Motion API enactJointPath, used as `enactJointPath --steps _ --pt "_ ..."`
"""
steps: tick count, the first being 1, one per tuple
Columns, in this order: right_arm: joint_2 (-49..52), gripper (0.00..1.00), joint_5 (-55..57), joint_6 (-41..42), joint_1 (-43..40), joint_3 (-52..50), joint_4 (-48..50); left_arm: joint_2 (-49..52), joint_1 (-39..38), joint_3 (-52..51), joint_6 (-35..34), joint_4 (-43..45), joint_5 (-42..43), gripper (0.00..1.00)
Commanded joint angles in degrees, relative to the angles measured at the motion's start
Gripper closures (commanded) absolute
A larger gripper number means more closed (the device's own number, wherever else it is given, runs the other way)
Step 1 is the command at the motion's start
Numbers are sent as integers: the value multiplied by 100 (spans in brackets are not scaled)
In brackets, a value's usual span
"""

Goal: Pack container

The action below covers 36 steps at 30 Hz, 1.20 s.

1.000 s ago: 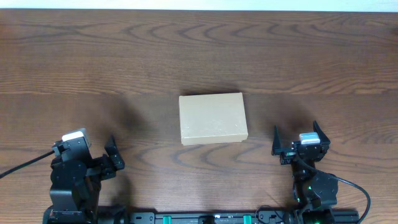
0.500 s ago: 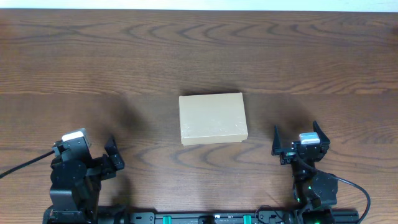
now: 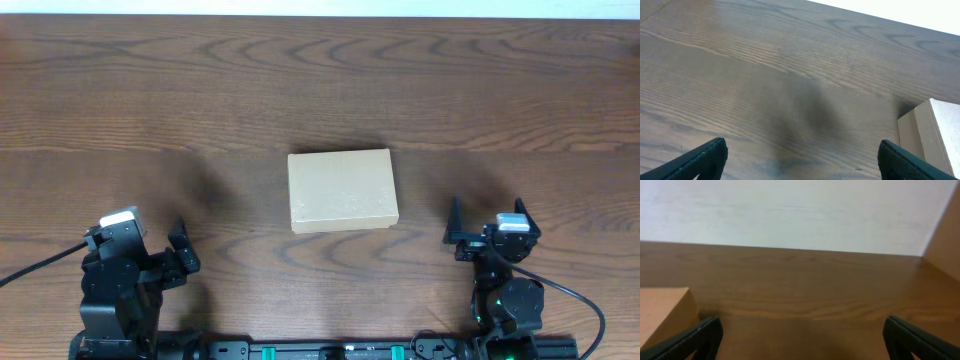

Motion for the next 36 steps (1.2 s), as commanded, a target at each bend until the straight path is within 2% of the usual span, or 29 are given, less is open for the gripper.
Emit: enactJointPath --steps 1,33,36 --pt "31 1 474 568 -26 -24 22 -9 -2 -13 -44 -4 -52 5" --pt "31 1 564 741 -24 -24 37 -9 -2 -13 -37 -7 -52 5" --pt "31 1 564 741 -24 -24 35 -9 -2 -13 229 -299 -424 5"
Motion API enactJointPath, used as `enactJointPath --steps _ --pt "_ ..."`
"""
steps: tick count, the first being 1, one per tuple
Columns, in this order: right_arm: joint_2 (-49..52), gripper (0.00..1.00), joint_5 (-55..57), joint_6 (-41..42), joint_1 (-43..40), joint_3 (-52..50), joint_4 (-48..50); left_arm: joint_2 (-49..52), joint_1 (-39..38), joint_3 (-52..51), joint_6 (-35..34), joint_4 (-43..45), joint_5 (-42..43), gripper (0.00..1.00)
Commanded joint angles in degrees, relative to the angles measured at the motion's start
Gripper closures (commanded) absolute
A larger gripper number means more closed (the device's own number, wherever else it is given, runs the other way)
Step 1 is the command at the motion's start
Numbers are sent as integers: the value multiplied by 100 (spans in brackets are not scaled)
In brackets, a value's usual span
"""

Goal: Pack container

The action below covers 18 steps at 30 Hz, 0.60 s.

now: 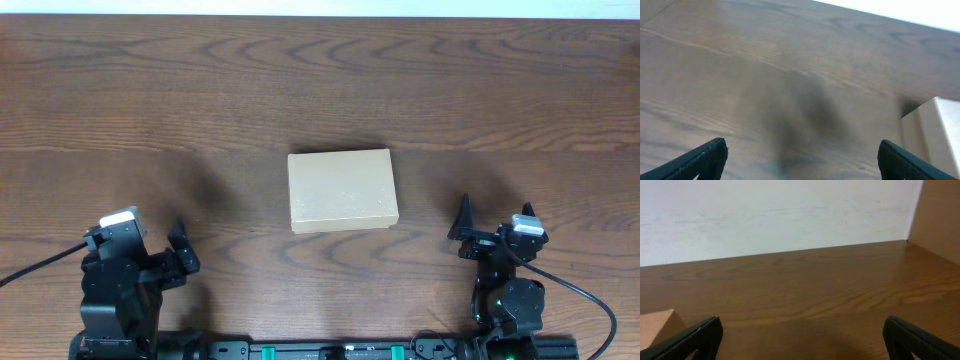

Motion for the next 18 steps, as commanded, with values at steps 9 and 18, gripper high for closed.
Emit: enactJointPath --steps 9,18 --pt "28 1 103 72 -24 -24 -4 -94 -61 -223 649 1598 72 5" --pt "28 1 103 70 -24 -24 -4 -966 -103 -1672 1021 3047 562 5"
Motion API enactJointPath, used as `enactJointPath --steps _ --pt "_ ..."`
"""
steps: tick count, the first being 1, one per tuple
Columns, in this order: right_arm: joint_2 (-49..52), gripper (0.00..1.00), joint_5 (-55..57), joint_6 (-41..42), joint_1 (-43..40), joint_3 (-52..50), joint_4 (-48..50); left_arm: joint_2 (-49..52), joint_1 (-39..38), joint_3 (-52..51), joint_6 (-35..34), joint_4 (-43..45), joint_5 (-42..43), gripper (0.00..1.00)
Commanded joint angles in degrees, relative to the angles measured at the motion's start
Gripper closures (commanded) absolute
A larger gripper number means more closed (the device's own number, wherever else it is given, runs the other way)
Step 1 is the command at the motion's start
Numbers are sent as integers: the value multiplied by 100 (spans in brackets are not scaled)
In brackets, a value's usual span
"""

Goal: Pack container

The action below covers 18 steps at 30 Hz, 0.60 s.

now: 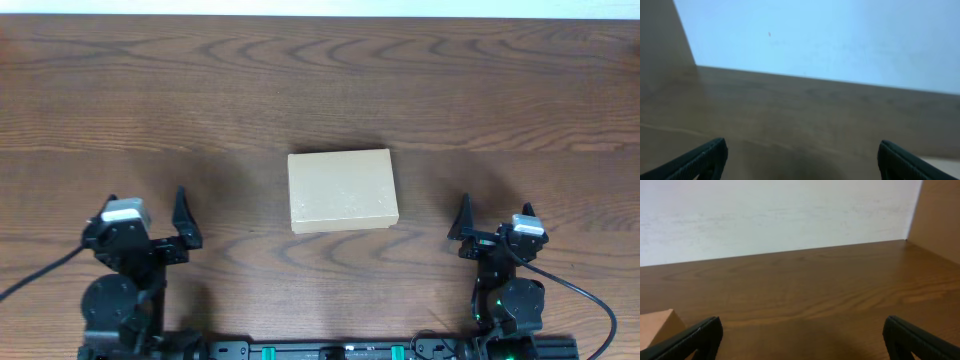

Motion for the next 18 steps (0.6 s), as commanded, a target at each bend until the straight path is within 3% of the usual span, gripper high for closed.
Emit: enactJointPath --steps 1,9,18 --pt "15 1 83 72 -24 -24 -9 -369 -22 -614 208 306 332 5" --pt "15 1 83 70 -24 -24 -9 -1056 -20 -1788 293 1158 494 5" --pt "15 1 83 72 -24 -24 -9 -1300 -17 -2321 743 1554 680 5"
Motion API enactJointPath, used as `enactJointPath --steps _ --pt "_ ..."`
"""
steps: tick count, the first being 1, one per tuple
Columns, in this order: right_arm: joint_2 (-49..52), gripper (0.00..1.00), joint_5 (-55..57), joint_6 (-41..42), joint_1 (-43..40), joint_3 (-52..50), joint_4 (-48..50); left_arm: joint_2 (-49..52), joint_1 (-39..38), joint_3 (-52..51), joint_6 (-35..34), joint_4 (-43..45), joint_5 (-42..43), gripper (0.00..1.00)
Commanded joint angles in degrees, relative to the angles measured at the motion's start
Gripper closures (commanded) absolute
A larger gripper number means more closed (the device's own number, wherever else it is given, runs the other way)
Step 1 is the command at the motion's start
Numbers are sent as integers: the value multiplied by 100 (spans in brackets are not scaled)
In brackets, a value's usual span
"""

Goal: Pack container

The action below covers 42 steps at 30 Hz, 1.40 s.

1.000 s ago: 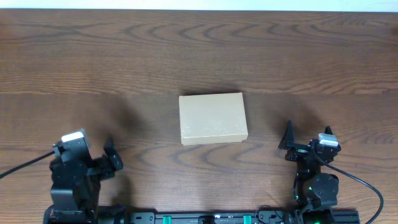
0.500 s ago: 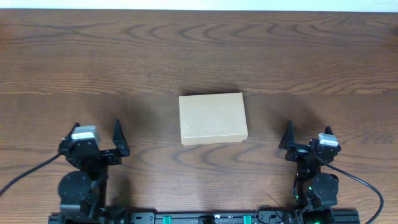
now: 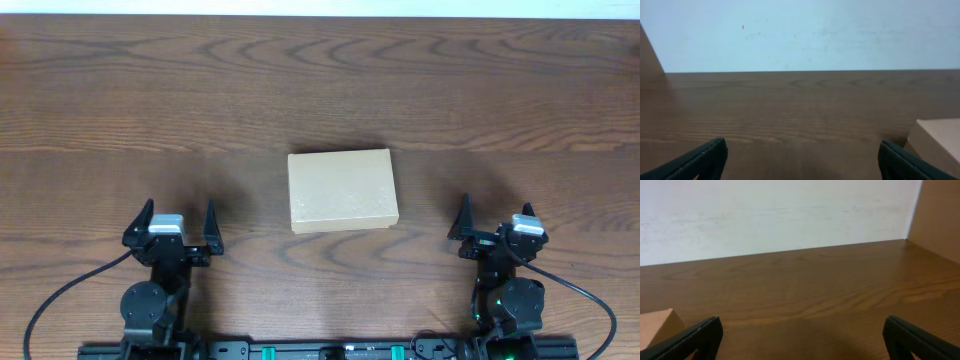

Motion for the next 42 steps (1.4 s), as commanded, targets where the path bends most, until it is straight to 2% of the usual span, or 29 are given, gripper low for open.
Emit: enactJointPath --steps 1,14,23,42 --pt "4 1 83 70 -24 -24 -9 -66 -17 -83 195 76 94 5" --pt "4 1 83 70 -24 -24 -9 -66 -4 -450 184 33 -269 5" --pt "4 1 83 68 -24 -24 -9 -66 236 -450 120 -50 -245 5" --pt "4 1 83 68 -24 -24 -9 -66 245 -448 122 -48 -98 5"
